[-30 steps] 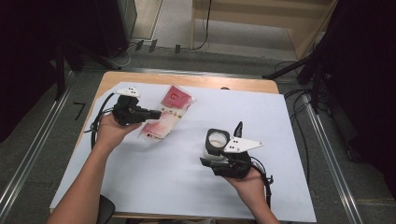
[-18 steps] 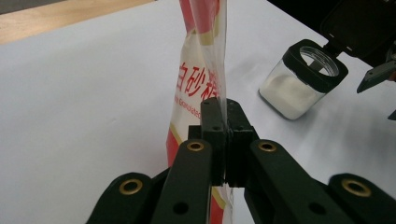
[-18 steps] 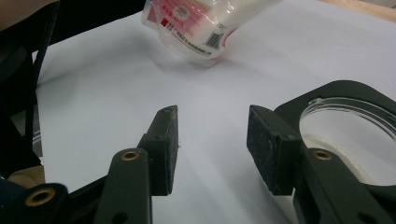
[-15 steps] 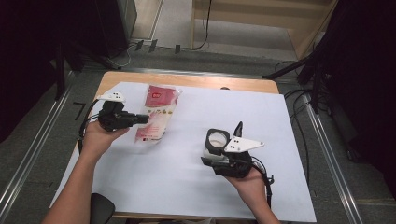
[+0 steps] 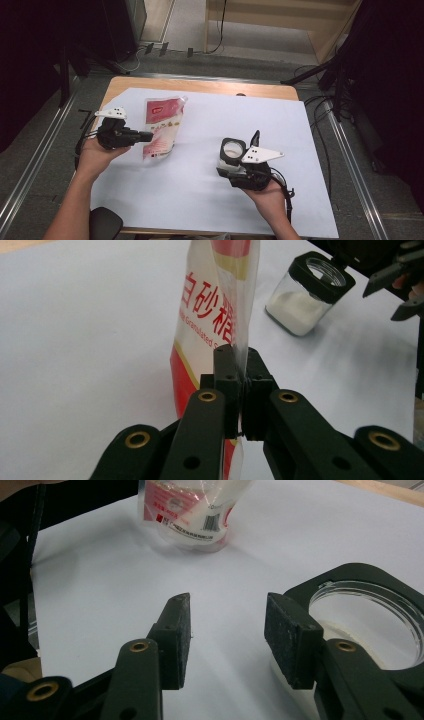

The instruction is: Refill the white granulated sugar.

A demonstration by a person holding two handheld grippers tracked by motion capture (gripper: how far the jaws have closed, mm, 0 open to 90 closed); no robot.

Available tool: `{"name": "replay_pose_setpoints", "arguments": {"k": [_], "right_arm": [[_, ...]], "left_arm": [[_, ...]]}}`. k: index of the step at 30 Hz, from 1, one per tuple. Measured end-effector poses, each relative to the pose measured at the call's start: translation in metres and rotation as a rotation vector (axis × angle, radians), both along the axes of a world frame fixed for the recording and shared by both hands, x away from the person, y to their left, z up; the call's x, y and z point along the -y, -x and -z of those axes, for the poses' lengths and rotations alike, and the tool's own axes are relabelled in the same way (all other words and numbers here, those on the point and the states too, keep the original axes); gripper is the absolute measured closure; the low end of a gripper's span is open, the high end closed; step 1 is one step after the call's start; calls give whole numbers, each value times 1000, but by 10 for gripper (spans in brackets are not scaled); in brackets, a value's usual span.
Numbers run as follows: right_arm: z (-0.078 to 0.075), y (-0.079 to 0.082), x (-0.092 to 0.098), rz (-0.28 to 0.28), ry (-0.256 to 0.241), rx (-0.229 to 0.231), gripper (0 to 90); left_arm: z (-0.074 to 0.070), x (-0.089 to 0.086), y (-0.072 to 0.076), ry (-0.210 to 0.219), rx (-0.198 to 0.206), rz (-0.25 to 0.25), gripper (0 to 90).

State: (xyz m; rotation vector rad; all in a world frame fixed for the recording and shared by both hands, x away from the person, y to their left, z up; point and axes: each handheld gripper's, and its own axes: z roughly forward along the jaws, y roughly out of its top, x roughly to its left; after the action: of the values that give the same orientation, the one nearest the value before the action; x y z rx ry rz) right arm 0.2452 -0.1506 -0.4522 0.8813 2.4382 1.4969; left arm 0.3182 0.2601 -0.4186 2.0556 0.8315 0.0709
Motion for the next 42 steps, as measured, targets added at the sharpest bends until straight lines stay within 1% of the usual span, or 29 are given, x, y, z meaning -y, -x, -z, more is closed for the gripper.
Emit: {"name": "replay_pose_setpoints", "arguments": {"k": [1,3,4,5,7,9,12,13,14,16,17,18,19,22,23,25,26,27,30,32,33,34,38,39,40,41,42], "right_arm": [[0,0,0,0,-1,0,540],[0,0,-1,2,0,-1,540],[1,0,-1,1,1,0,540],[1,0,-1,2,6,2,540],[1,0,-1,1,9,3,540],[1,0,-1,2,10,2,540],[1,0,-1,0,11,-1,540],[2,0,-1,1,9,-3,540],[2,0,-1,-1,11,-1,540],[2,0,-2,1,13,3,541],[3,0,-2,2,17,3,541],[3,0,-1,4,20,3,542],[3,0,-1,4,19,-2,542],[4,0,-1,4,20,1,542],[4,0,-1,6,19,0,542],[4,-1,-1,8,20,-2,542],[3,-1,0,10,21,1,542],[3,-1,0,11,20,-1,542],[3,-1,1,11,18,0,542],[3,-2,1,13,19,0,542],[3,-2,2,14,19,1,542],[3,-2,2,14,20,0,542],[2,-2,4,18,15,4,542],[1,-2,4,22,14,3,542],[1,-2,5,28,15,-3,541],[0,-3,5,29,16,1,541],[0,-2,5,31,15,-2,542]], "left_arm": [[1,-1,2,3,-1,4,893],[1,-3,3,-8,5,4,894],[2,-4,4,-8,4,17,895],[3,-5,6,-17,10,21,895],[5,-7,8,-17,6,29,896],[6,-10,8,-11,-8,26,887],[6,-13,9,15,-14,21,868],[5,-14,10,4,7,17,869],[4,-14,11,0,15,21,870],[6,-16,12,6,13,23,872],[7,-18,13,19,-2,25,871],[8,-20,13,16,-8,25,869],[9,-21,14,15,-4,18,864],[10,-23,16,19,-4,16,846],[10,-23,16,18,-5,22,839],[11,-24,18,7,19,25,811],[12,-25,18,16,31,28,800],[11,-25,19,13,35,27,795],[12,-26,18,29,19,29,783],[12,-26,17,31,7,30,777],[13,-26,17,42,1,26,769],[12,-27,17,43,-11,26,758],[12,-28,17,38,9,18,719],[12,-28,17,32,11,18,709],[12,-27,18,36,7,15,705],[11,-27,19,32,4,7,692],[10,-26,19,26,8,7,680]]}}
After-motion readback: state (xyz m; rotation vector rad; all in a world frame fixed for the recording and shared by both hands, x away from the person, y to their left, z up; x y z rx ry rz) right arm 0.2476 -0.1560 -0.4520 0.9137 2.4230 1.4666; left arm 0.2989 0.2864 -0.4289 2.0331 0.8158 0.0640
